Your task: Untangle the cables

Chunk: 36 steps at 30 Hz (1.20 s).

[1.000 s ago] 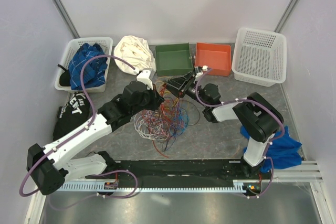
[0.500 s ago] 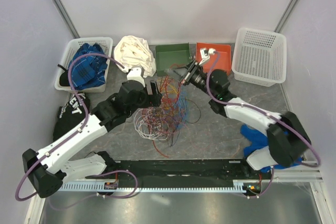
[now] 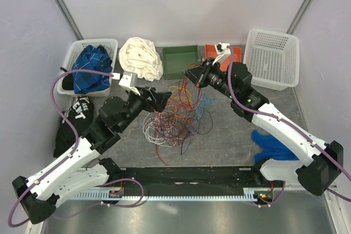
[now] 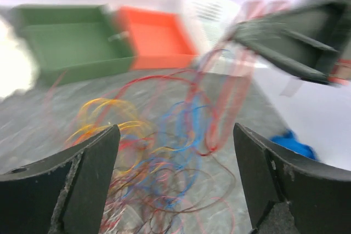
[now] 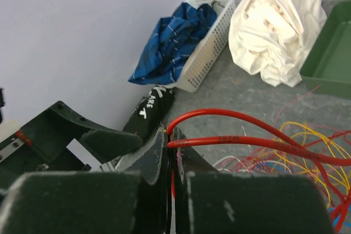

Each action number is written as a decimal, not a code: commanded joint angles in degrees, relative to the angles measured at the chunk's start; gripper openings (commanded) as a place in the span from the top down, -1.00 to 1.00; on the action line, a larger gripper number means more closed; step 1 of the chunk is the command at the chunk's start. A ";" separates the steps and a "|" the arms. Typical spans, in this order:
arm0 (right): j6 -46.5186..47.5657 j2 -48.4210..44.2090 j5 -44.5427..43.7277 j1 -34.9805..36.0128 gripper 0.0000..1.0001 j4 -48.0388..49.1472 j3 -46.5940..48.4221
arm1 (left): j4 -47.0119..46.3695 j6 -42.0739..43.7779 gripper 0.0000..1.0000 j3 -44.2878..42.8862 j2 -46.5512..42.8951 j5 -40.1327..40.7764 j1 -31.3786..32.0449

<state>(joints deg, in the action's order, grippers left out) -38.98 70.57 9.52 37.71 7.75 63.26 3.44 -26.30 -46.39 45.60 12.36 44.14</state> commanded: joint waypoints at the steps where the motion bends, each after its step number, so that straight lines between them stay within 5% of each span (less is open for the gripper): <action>1: 2.51 -1.74 -0.38 -0.10 1.00 -3.27 0.81 | -25.83 6.61 -0.74 6.83 -2.45 -20.30 -0.02; 5: 2.33 -2.01 0.23 -0.18 1.00 -3.27 0.37 | -29.28 6.71 -0.58 7.20 0.61 -29.05 0.07; 10: 1.45 -1.66 1.38 -0.18 1.00 -2.39 0.10 | -32.25 5.13 -0.50 7.63 5.80 -30.82 0.95; 24: 1.01 -2.80 3.05 0.08 1.00 -1.68 -0.77 | -30.08 4.86 -0.30 4.64 16.97 -17.20 1.12; 27: 1.10 -3.50 2.96 0.08 1.00 -1.68 -1.30 | -29.99 4.51 -0.20 4.21 18.20 -16.23 1.12; 30: 1.10 -4.03 3.05 0.08 1.00 -1.68 -1.74 | -30.16 3.46 0.15 3.15 19.26 -17.28 1.12; 31: 1.28 -4.29 3.05 0.08 0.92 -1.77 -2.00 | -30.25 3.19 0.32 2.98 19.35 -18.85 1.12; 33: 1.98 -5.26 2.61 0.08 0.43 -2.03 -2.27 | -30.25 2.49 0.48 2.10 18.91 -20.26 1.12; 36: 2.94 -6.92 1.04 0.08 0.14 -3.09 -2.53 | -29.11 1.44 0.94 0.78 17.16 -21.59 1.12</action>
<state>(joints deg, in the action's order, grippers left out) -37.60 67.13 11.75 37.71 3.68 61.14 -25.30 -23.62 -41.69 64.79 -7.22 45.12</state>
